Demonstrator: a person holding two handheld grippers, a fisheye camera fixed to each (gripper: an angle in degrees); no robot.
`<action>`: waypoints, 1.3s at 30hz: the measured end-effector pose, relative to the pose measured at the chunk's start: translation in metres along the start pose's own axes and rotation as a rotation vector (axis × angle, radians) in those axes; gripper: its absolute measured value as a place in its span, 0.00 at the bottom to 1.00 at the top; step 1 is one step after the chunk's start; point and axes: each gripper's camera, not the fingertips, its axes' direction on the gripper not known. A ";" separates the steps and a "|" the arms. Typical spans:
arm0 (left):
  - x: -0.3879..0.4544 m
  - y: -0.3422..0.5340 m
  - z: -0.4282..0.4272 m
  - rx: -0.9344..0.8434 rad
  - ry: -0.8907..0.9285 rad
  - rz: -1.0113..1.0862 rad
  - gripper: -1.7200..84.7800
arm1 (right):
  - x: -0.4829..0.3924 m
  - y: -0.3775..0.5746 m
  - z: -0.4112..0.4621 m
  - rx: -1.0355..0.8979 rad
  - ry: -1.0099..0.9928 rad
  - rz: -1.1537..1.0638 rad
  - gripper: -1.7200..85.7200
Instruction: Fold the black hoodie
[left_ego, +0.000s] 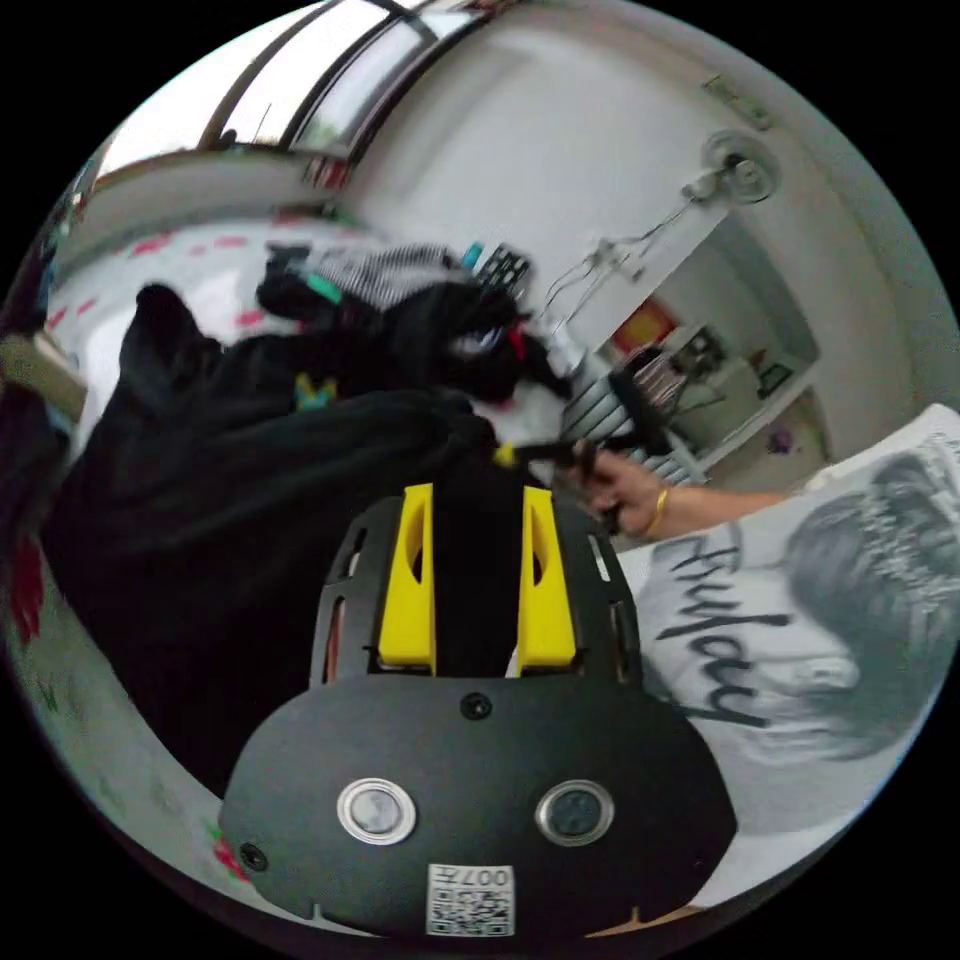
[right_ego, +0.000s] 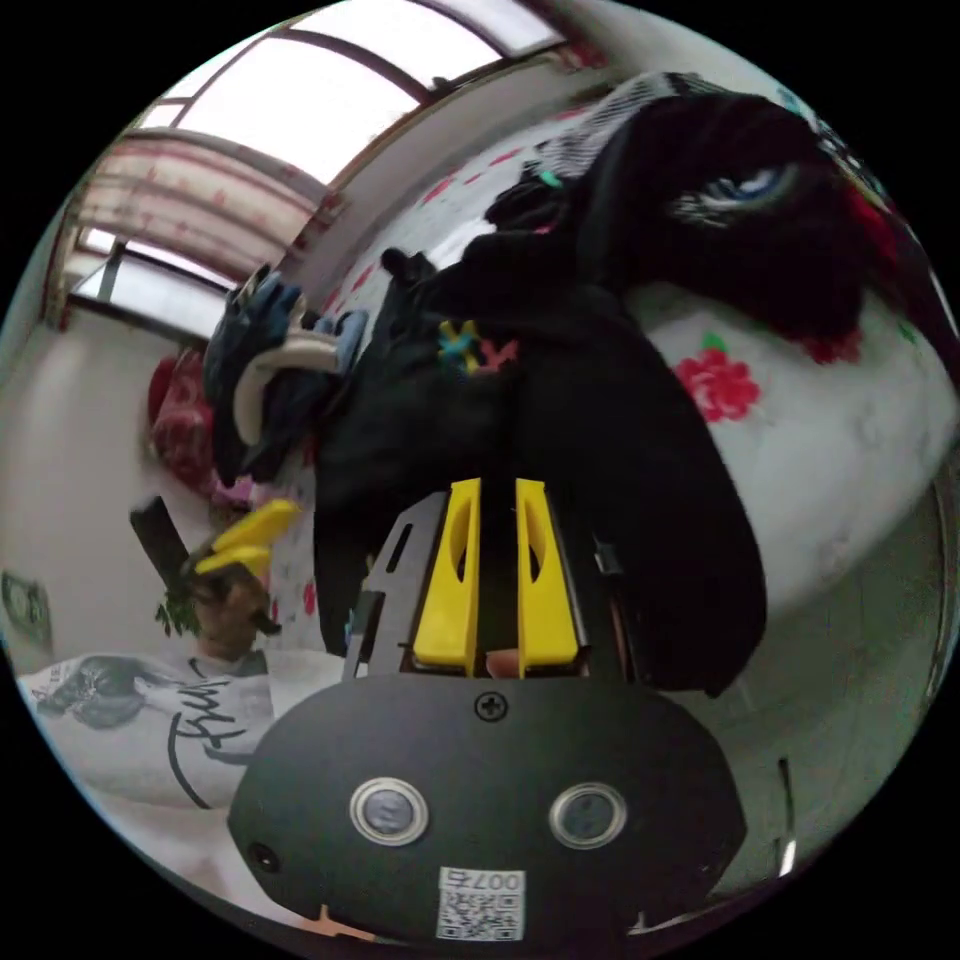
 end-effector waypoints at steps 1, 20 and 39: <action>-0.001 0.012 0.030 -0.068 -0.063 -0.032 0.15 | 0.016 0.003 -0.014 0.031 0.010 0.048 0.09; -0.143 0.017 0.198 -0.232 -0.628 -0.493 0.08 | 0.028 -0.118 -0.057 -0.062 -0.006 -0.127 0.12; -0.184 0.005 0.234 -0.240 -0.682 -0.645 0.07 | 0.196 -0.331 -0.333 0.427 0.166 0.349 0.10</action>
